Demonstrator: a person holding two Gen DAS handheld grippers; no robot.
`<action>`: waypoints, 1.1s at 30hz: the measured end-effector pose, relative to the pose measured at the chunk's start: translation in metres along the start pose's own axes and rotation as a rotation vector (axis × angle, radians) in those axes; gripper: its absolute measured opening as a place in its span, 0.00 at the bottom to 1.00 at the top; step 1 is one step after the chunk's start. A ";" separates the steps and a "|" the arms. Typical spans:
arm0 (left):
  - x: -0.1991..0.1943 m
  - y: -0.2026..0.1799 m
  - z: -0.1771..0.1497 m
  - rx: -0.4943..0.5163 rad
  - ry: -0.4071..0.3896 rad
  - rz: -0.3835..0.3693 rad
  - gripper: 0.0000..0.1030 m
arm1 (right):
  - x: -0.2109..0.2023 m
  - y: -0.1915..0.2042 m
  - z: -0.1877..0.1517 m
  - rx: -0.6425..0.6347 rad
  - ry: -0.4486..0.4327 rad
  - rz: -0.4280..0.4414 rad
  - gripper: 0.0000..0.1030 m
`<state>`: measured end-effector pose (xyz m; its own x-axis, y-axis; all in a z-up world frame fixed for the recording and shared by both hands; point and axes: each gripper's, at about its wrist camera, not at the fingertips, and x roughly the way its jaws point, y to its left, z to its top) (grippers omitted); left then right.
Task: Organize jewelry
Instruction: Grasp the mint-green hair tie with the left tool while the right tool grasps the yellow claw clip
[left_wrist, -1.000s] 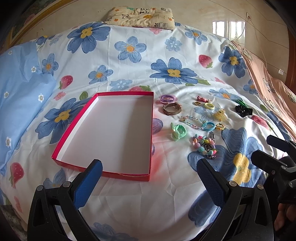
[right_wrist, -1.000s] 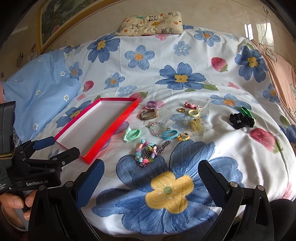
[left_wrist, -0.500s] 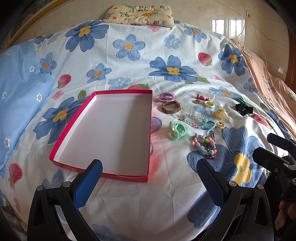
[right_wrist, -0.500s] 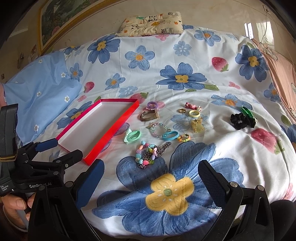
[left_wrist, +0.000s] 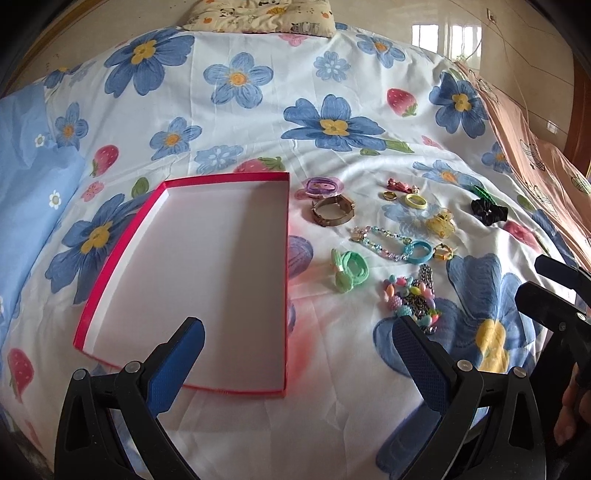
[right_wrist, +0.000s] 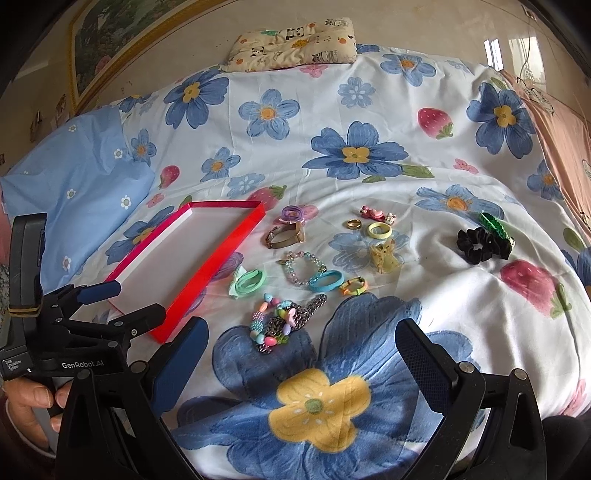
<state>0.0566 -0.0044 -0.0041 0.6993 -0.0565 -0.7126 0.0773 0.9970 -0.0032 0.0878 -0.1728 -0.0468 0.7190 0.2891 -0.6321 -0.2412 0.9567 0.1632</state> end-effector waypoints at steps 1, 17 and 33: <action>0.004 -0.002 0.003 0.005 0.000 -0.004 0.99 | 0.002 -0.002 0.002 0.003 0.001 0.000 0.99; 0.087 -0.015 0.051 0.068 0.070 -0.082 0.75 | 0.060 -0.057 0.044 0.053 0.060 -0.045 0.71; 0.137 -0.033 0.054 0.134 0.174 -0.112 0.35 | 0.132 -0.083 0.055 0.019 0.185 -0.070 0.60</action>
<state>0.1883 -0.0482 -0.0643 0.5489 -0.1444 -0.8233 0.2489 0.9685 -0.0039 0.2385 -0.2117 -0.1025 0.6011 0.2121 -0.7705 -0.1809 0.9752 0.1273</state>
